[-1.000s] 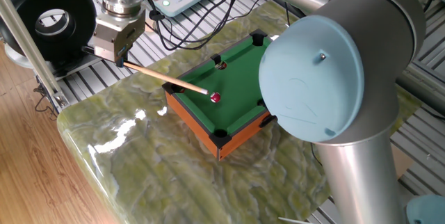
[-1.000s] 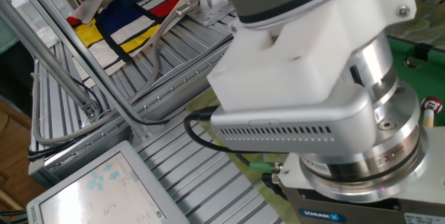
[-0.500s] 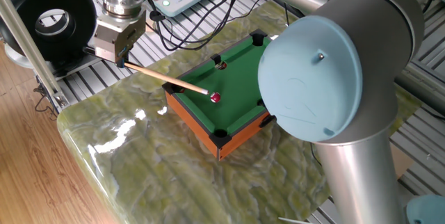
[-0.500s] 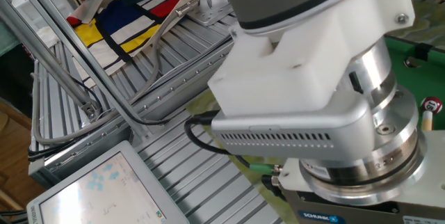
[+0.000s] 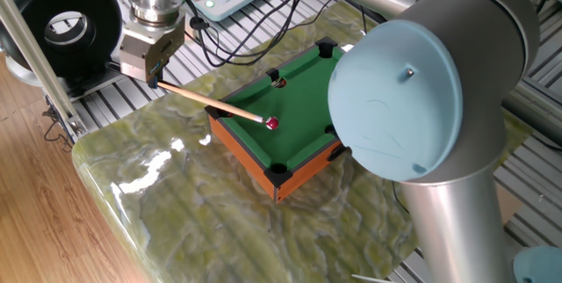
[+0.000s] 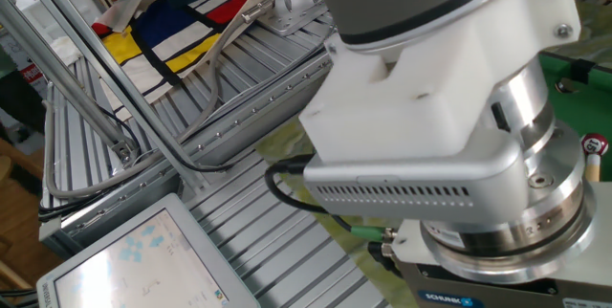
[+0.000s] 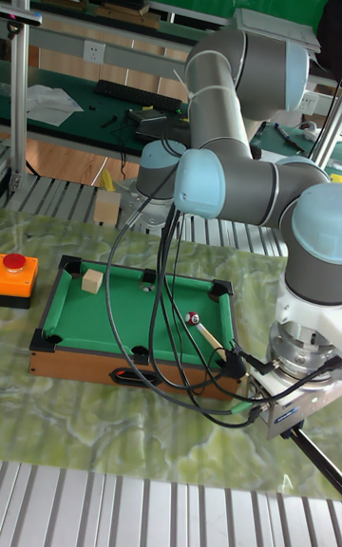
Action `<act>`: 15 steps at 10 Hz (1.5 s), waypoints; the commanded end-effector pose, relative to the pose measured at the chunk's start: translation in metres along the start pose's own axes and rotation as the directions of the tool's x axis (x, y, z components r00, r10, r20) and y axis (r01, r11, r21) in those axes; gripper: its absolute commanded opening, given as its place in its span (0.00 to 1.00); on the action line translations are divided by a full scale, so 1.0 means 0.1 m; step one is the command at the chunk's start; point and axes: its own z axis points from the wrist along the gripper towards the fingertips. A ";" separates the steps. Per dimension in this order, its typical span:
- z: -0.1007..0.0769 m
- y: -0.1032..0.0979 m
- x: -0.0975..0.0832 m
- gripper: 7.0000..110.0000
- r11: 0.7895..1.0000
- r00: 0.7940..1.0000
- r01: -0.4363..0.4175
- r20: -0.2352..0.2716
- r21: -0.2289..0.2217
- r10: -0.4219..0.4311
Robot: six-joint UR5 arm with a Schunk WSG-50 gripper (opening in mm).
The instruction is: Hit the pool ball
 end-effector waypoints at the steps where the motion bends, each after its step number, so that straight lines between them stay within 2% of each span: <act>1: 0.03 0.01 0.05 0.00 1.000 1.000 -0.007 -0.001 0.001 0.007; 7: 0.05 -0.01 0.21 0.00 1.000 0.999 -0.006 -0.032 0.015 0.007; 12: 0.06 -0.11 0.35 0.00 0.999 0.998 -0.011 -0.063 0.041 0.014; 15: 0.09 -0.23 0.52 0.00 0.997 0.994 -0.020 -0.108 0.078 0.029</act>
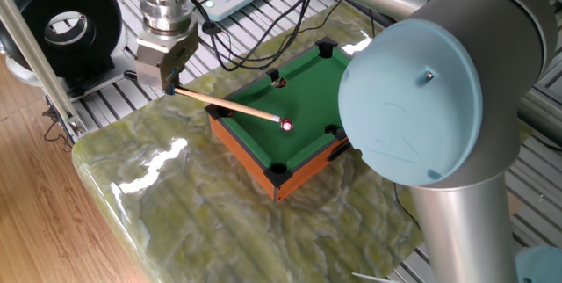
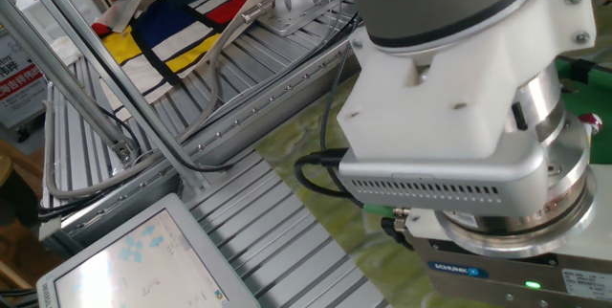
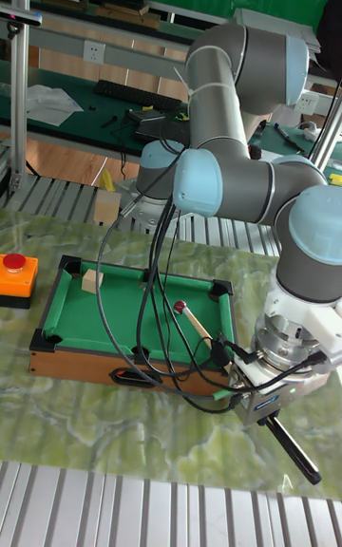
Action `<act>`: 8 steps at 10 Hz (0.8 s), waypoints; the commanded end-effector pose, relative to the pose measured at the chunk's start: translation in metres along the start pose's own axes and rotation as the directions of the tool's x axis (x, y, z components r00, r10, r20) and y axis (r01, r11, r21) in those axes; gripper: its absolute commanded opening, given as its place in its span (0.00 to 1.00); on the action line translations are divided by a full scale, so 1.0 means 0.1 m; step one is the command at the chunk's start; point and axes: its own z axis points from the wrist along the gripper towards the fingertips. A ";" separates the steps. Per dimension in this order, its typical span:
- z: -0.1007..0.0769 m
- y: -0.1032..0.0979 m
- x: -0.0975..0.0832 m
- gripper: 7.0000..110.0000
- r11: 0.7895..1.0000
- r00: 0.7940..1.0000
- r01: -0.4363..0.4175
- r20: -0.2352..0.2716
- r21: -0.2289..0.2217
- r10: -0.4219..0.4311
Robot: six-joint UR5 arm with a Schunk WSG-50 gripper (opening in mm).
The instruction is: Hit the pool ball
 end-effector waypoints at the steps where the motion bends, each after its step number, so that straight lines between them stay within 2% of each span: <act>1: 0.06 -0.16 0.23 0.00 0.999 0.998 -0.016 -0.053 0.033 0.018; 3: 0.10 -0.35 0.51 0.00 0.997 0.994 -0.021 -0.104 0.068 0.028; 4: 0.06 -0.35 0.57 0.00 0.998 0.993 -0.027 -0.110 0.058 0.033; 5: -0.01 -0.29 0.55 0.00 0.999 0.994 -0.030 -0.105 0.039 0.034; 8: -0.23 -0.10 0.29 0.00 0.998 0.994 -0.064 -0.091 -0.001 0.064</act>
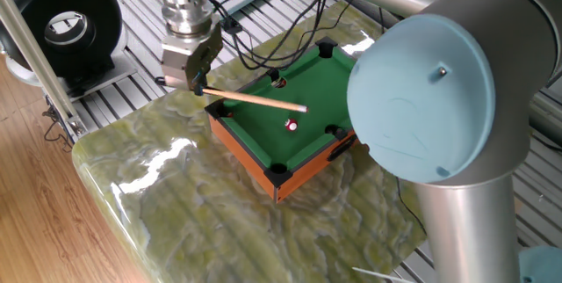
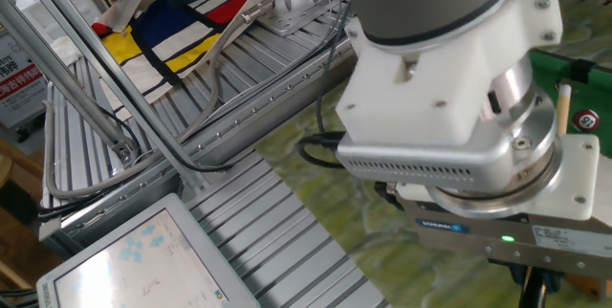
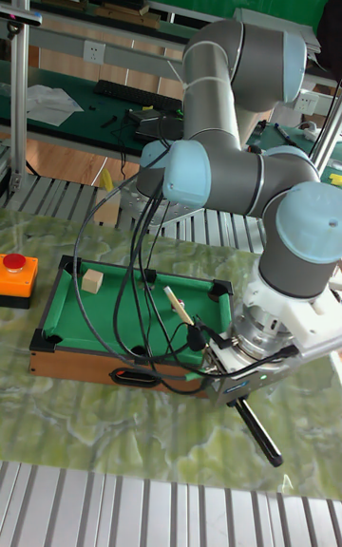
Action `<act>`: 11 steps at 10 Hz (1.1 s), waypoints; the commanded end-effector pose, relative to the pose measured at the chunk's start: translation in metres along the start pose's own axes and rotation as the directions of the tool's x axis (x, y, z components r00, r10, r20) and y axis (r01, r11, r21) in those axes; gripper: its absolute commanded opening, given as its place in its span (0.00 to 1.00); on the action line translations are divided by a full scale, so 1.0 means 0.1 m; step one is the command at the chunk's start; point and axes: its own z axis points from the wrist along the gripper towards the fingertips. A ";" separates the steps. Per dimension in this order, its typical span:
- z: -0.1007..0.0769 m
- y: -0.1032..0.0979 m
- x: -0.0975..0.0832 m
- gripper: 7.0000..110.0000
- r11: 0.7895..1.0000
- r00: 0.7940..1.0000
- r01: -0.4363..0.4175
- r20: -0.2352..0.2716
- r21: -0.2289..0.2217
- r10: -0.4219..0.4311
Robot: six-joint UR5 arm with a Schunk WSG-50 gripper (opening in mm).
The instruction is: Hit the pool ball
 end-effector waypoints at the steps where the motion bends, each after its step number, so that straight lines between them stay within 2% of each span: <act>1: -0.26 0.18 -0.20 0.00 0.998 0.999 -0.025 0.026 -0.055 0.026; 2: -0.35 0.25 -0.31 0.00 0.997 0.999 -0.030 0.040 -0.075 0.033; 3: -0.41 0.32 -0.46 0.00 0.995 0.996 -0.029 0.080 -0.096 0.036; 5: -0.51 0.40 -0.89 0.00 0.989 0.975 0.026 0.224 -0.142 0.006; 8: -0.55 0.27 -1.26 0.00 0.990 0.946 0.048 0.323 -0.133 -0.003; 9: -0.53 0.24 -1.31 0.00 0.991 0.940 0.051 0.340 -0.122 -0.007; 10: -0.50 0.26 -1.29 0.00 0.992 0.941 0.046 0.338 -0.116 -0.004; 11: -0.43 0.25 -1.18 0.00 0.994 0.951 0.052 0.308 -0.099 -0.019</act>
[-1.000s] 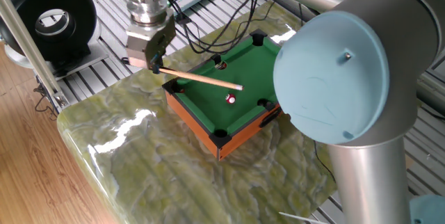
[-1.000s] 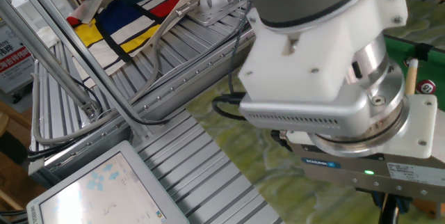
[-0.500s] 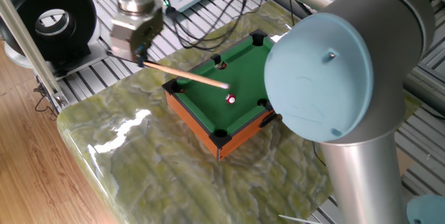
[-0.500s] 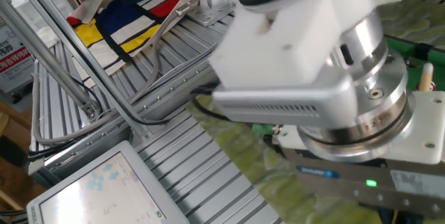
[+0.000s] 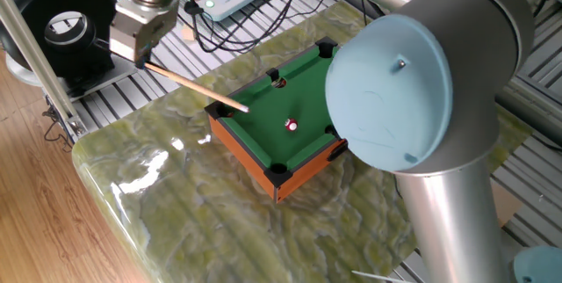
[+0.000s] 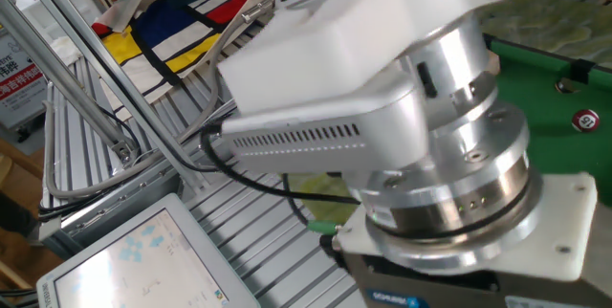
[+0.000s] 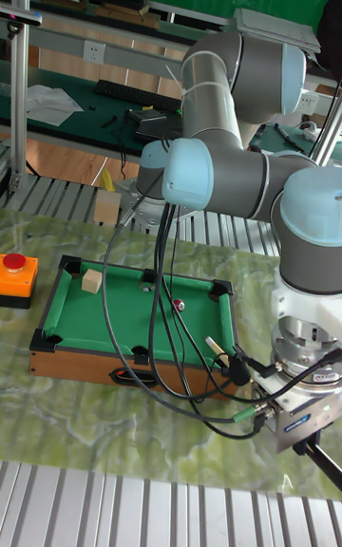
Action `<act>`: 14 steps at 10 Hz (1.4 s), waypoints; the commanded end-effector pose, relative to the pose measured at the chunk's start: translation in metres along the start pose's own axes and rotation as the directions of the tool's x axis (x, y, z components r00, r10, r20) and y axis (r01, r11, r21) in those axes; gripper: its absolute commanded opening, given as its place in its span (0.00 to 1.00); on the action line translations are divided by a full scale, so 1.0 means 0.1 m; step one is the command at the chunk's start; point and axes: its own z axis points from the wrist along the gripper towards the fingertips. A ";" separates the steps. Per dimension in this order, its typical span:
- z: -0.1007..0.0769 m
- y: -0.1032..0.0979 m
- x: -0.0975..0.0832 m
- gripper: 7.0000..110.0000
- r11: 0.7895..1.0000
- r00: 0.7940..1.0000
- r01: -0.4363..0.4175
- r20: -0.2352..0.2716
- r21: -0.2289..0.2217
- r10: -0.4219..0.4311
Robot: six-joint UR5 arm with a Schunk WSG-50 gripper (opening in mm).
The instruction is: Hit the pool ball
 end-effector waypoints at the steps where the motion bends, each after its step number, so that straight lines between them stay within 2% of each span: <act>1: 0.08 0.00 0.11 0.00 1.000 1.000 0.011 -0.018 0.016 -0.011; 3: 0.14 0.02 0.34 0.00 0.999 0.997 -0.001 -0.077 0.039 0.004; 5: 0.11 0.07 0.45 0.00 1.000 0.993 0.000 -0.118 0.027 0.003; 6: 0.11 -0.01 0.55 0.00 0.999 0.987 0.010 -0.162 0.052 -0.002; 7: 0.12 -0.01 0.58 0.00 0.999 0.985 0.012 -0.175 0.053 -0.002; 11: 0.14 0.10 0.62 0.00 0.999 0.987 0.028 -0.160 0.040 -0.022; 14: 0.18 0.09 0.73 0.00 0.997 0.986 0.037 -0.165 0.073 -0.025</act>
